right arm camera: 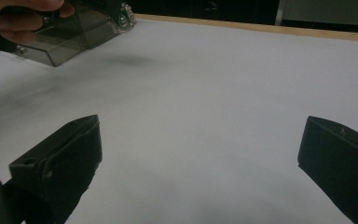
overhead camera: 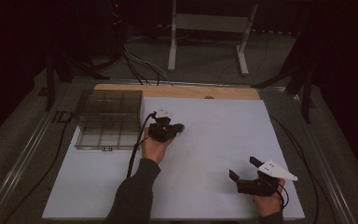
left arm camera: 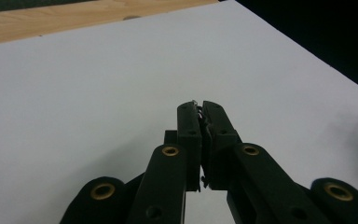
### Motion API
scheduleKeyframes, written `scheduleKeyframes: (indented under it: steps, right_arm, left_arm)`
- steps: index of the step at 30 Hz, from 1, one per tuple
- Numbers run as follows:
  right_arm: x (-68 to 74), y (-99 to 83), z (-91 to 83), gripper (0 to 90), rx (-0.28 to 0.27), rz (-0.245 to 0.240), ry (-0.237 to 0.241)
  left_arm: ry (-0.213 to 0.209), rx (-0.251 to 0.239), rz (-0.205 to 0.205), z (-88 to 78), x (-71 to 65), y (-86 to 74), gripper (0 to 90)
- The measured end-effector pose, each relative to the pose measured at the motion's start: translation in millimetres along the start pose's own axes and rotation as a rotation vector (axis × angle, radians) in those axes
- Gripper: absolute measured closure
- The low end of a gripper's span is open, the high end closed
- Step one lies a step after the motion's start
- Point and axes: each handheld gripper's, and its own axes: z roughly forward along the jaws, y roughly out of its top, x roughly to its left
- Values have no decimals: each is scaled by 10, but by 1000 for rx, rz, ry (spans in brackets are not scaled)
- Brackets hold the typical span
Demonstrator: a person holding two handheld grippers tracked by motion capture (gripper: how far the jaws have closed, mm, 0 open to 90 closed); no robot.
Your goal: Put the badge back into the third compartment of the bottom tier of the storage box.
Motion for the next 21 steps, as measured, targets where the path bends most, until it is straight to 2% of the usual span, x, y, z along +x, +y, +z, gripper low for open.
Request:
scheduleKeyframes:
  steps: [21]
  right_arm:
    - [-2, -1, 3, 2, 2, 0, 2]
  left_arm:
    - [30, -24, -13, -230, 96, 63, 880]
